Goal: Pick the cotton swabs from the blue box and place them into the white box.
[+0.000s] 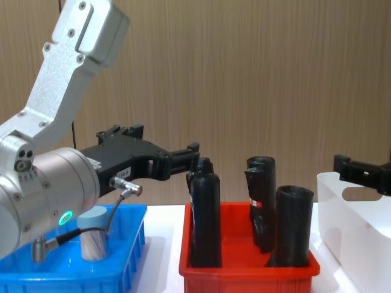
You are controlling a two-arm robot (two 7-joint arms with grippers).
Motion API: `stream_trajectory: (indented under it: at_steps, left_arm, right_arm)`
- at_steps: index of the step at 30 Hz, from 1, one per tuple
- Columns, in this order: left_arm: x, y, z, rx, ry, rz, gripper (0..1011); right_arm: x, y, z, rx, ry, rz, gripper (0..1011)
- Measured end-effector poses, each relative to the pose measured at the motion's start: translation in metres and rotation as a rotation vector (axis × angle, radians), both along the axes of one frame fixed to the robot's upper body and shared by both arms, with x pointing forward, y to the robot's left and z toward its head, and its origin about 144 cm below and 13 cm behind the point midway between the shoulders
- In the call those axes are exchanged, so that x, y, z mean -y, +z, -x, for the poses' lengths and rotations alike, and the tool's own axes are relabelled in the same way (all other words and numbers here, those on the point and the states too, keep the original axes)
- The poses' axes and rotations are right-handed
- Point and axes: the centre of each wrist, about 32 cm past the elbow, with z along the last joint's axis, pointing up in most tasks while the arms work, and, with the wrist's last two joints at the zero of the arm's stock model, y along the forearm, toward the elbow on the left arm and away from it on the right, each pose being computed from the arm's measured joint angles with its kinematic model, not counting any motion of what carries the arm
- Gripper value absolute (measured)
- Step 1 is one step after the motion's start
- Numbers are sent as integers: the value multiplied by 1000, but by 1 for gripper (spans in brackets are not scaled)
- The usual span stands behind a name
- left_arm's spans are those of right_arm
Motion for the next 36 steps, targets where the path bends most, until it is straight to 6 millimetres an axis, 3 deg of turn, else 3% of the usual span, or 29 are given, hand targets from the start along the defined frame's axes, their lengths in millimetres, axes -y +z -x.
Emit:
stream_trajectory:
  at_steps: [20,36]
  left_arm:
    - [0,0,0,-1,1,0,1004]
    - [0,0,0,-1,1,0,1004]
  right_arm:
    - [3,-1,-13,-105,109,9,1002]
    - [4,-11,-43,-196,196,20,1002]
